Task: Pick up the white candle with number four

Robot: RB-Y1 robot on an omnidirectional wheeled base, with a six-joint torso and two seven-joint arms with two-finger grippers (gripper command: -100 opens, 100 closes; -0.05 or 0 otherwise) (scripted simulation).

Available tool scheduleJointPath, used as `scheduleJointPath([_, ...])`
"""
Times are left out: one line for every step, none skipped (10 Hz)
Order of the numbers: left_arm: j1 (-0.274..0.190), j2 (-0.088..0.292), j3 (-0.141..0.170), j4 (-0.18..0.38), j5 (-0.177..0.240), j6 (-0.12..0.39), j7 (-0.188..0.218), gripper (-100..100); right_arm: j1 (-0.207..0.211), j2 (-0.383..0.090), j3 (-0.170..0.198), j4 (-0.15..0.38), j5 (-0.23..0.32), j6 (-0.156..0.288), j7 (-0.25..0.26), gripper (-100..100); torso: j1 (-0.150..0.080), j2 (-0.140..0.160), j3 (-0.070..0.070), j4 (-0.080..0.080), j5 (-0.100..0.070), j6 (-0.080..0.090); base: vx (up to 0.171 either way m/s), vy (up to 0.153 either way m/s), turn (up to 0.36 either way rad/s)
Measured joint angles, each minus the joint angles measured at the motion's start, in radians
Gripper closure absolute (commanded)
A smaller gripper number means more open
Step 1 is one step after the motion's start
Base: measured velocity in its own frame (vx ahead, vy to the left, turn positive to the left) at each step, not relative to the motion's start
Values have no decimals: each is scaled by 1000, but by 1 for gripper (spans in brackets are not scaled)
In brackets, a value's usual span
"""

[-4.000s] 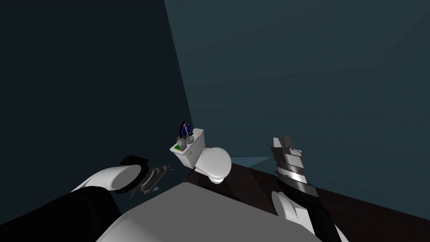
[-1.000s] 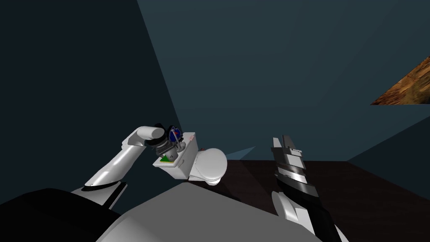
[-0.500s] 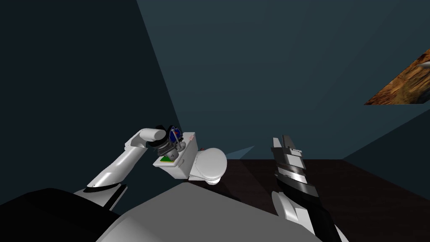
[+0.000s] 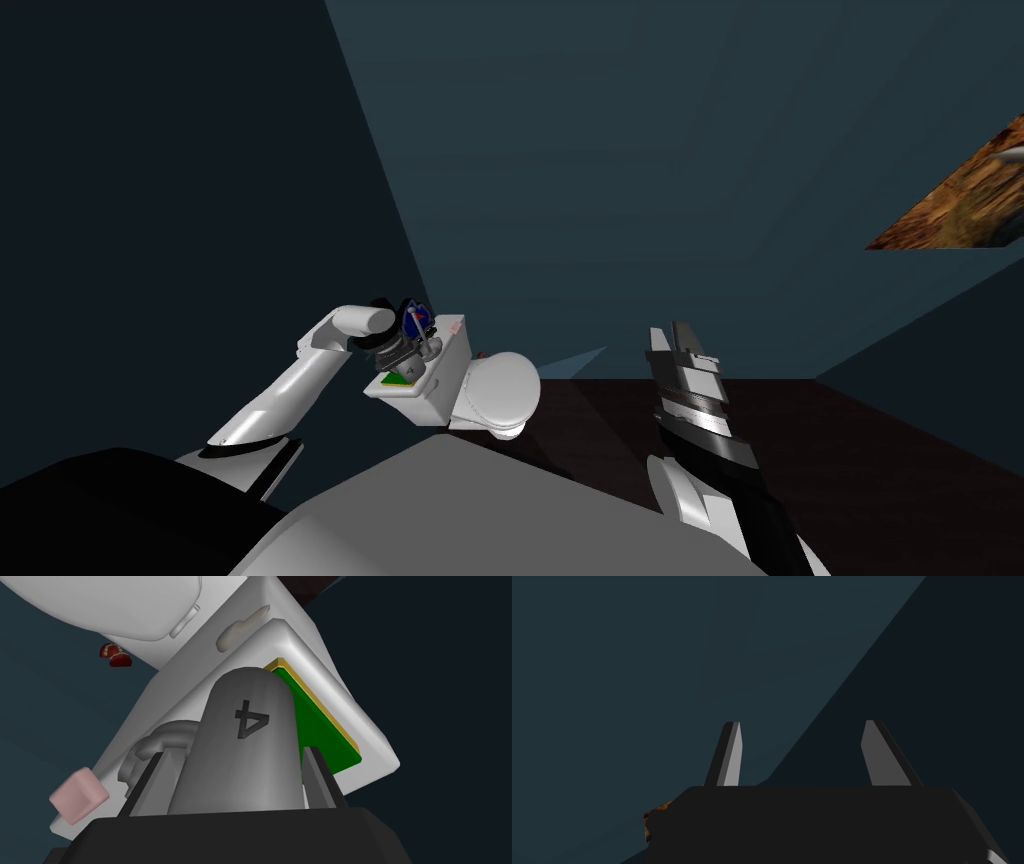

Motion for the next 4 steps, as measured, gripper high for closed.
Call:
scheduleJointPath([-6,7,8,-3,10,13,0,100,0,0,0,0,0,0,0,0,-1,-1,0,0,-1,0,32,-10,66])
scheduleJointPath([-10,12,16,-15,19,30,4,100,0,0,0,0,0,0,0,0,-1,-1,0,0,-1,0,30,-12,43])
scheduleJointPath([-11,17,31,-28,31,49,7,100,0,0,0,0,0,0,0,0,-2,-1,0,0,-1,0,13,-5,11])
scheduleJointPath([-11,18,33,-29,33,54,7,0,0,0,0,0,0,0,0,0,-1,0,0,0,-1,0,0,0,0])
